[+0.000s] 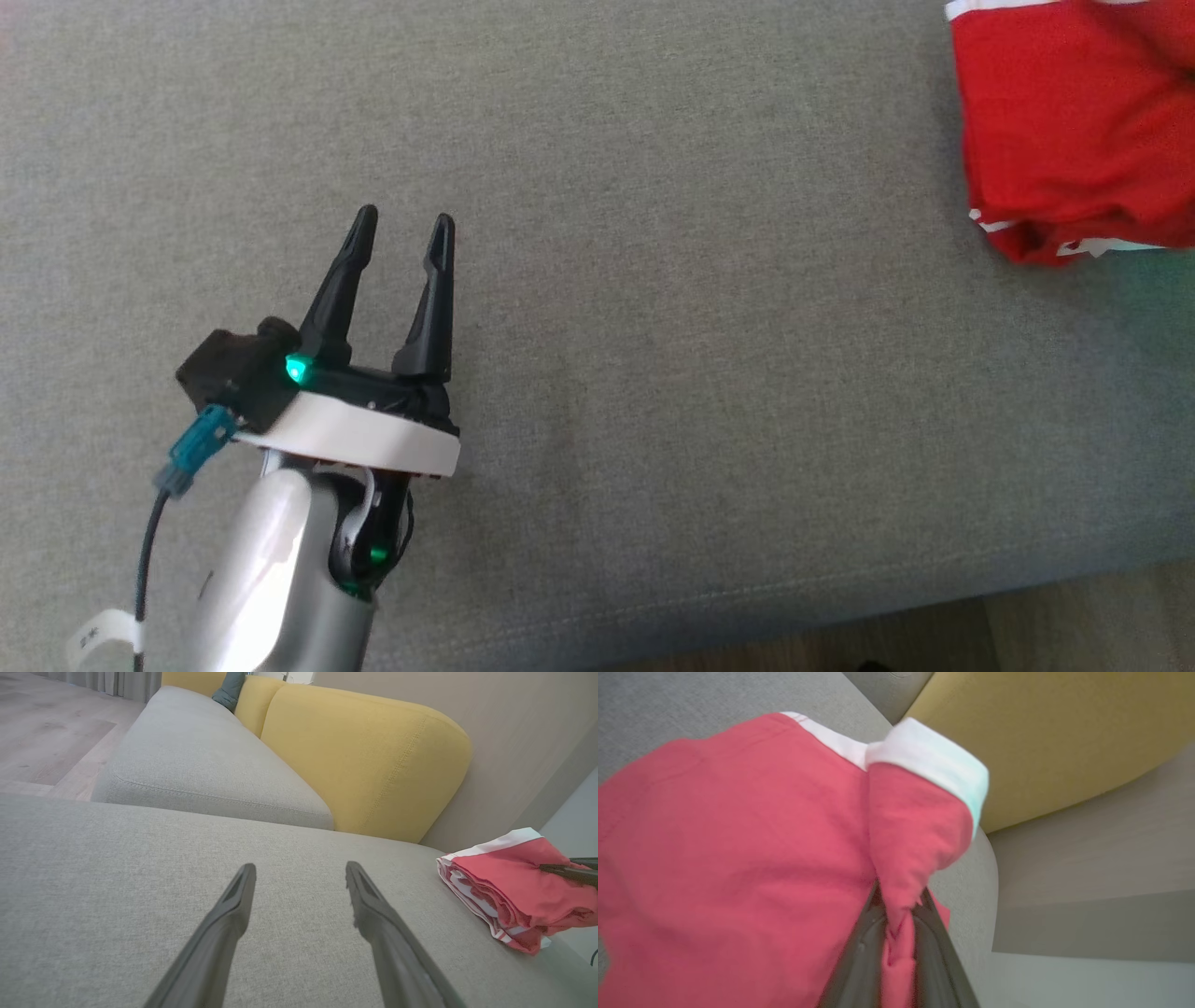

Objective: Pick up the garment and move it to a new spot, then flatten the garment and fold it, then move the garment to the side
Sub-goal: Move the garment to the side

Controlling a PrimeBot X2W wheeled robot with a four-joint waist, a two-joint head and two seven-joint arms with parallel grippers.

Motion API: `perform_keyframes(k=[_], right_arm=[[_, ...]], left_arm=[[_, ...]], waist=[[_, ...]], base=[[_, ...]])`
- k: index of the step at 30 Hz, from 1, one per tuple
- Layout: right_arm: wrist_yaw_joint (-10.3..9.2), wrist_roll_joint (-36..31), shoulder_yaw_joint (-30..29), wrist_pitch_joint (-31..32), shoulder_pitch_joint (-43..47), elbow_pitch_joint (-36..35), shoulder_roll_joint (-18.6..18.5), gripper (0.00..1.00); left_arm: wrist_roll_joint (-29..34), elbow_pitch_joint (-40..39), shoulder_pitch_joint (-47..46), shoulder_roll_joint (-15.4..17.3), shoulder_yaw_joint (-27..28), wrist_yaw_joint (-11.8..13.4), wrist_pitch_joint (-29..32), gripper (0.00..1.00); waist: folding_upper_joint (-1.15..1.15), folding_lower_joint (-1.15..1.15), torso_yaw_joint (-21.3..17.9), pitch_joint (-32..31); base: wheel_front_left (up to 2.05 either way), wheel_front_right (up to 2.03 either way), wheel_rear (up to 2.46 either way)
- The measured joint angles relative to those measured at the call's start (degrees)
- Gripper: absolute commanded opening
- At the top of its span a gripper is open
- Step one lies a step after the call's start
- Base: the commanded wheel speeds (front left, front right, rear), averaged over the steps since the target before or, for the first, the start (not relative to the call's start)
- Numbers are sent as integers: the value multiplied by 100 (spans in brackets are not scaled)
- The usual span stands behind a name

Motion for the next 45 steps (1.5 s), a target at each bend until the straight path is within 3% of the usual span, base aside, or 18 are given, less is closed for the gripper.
perform_keyframes(k=[10, 25, 26, 27, 28, 41, 45], right_arm=[[0, -18, -64, 504, 6, -290, -191, 0], [0, -77, -1198, 982, 672, -584, -118, 0], [0, -75, -1285, 1011, 677, -611, -103, 9], [0, -68, -1393, 1017, 695, -624, -66, 46], [0, -43, -1515, 1044, 732, -644, -7, 100], [0, -208, -2267, 1271, 1013, -983, 472, 100], [0, -23, -2798, 935, 1142, -1209, 1080, 100]], left_arm=[[-12, 20, -45, -1, 4, -42, 0, 100], [-57, -8, 69, -1, 30, -40, 0, 100], [-57, -8, 68, -1, 38, -40, 0, 100], [-57, -8, 68, -1, 46, -40, 0, 100], [-56, -8, 68, -1, 57, -41, 0, 100], [-33, 30, 86, -1, 148, -48, 0, 100], [-42, 34, 87, -1, 151, -46, 0, 100]], waist=[[0, -1, 30, -127], [0, -1, -49, -149], [0, -1, -50, -136], [0, -1, -52, -128], [0, -1, -54, -122], [0, -1, -23, -213], [0, -1, 14, -276]], base=[[0, 0, 0], [0, 0, 0], [0, 0, 0], [0, 0, 0], [0, 0, 0], [0, 0, 0], [0, 0, 0]])
